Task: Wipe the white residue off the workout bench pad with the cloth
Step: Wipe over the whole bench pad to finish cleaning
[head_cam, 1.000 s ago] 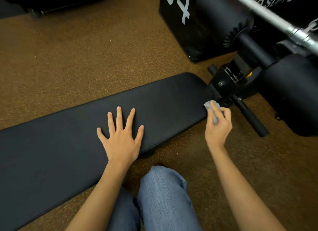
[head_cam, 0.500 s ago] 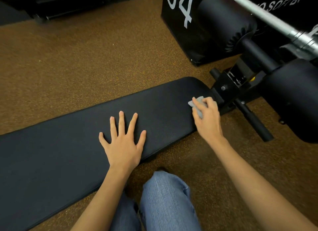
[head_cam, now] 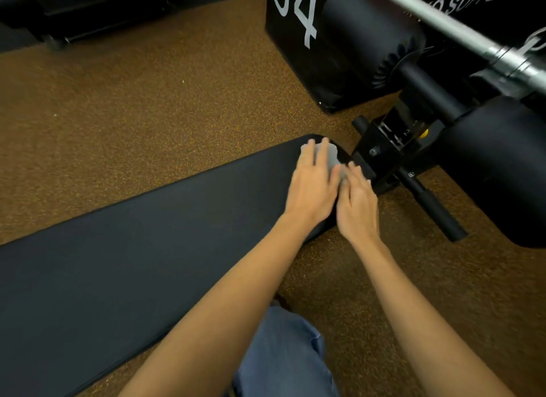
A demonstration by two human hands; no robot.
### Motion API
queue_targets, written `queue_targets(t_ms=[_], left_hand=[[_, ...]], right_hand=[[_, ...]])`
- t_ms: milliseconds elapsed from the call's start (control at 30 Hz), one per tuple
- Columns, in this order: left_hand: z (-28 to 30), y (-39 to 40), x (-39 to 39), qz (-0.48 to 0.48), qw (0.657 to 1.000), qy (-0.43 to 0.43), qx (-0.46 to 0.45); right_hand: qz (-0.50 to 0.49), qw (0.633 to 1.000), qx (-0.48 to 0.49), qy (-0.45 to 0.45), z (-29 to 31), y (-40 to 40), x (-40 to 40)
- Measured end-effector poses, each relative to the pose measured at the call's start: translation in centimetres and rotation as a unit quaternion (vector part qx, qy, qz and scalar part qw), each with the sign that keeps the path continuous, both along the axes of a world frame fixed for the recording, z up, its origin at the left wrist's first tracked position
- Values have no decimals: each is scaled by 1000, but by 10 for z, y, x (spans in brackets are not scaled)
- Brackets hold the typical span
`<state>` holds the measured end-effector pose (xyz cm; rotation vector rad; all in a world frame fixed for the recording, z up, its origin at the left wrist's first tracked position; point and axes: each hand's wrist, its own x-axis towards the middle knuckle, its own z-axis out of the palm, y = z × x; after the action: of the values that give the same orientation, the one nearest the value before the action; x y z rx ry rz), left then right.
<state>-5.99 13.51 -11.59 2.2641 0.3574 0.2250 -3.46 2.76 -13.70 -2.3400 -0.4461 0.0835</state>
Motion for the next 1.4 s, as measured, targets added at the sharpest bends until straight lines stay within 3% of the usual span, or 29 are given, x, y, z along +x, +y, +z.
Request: queue_targets(t_ms=[100,200,267,400,533,700,833,1000,1100,1267,1400], left_hand=[[-9,-21,40,15,999,33,7],[-22,-22,52,32,992,60,109],[-27,-9,51,-11,985,36,166],[-31,30,49,-147,969,-4,197],[-31,66,56,-161,959,-5,233],[-52,57,25,-3,988,-6,157],[-47,34,-2,-68,973,-58,215],[-28,57,64,-92,981,-18,167],[-27,58,51,-80,993,-10,91],[-36,51,3,-141,978,-56,141],[-31,79,24,-109,980,-29,163]], right_hand=[[33,999,4,-1,-2,-8,-5],[64,998,-26,3,-4,-13,-3],[91,991,-93,-20,-9,-15,-4],[100,976,-184,-60,-14,-14,-8],[108,965,-223,-84,-13,-18,-10],[121,962,-231,-84,-13,-20,-7],[104,965,-225,-90,-15,-17,-10],[104,967,-218,-87,-17,-17,-9],[103,968,-211,-87,-19,-17,-9],[96,970,-201,-94,-23,-15,-10],[94,972,-201,-82,-20,-15,-10]])
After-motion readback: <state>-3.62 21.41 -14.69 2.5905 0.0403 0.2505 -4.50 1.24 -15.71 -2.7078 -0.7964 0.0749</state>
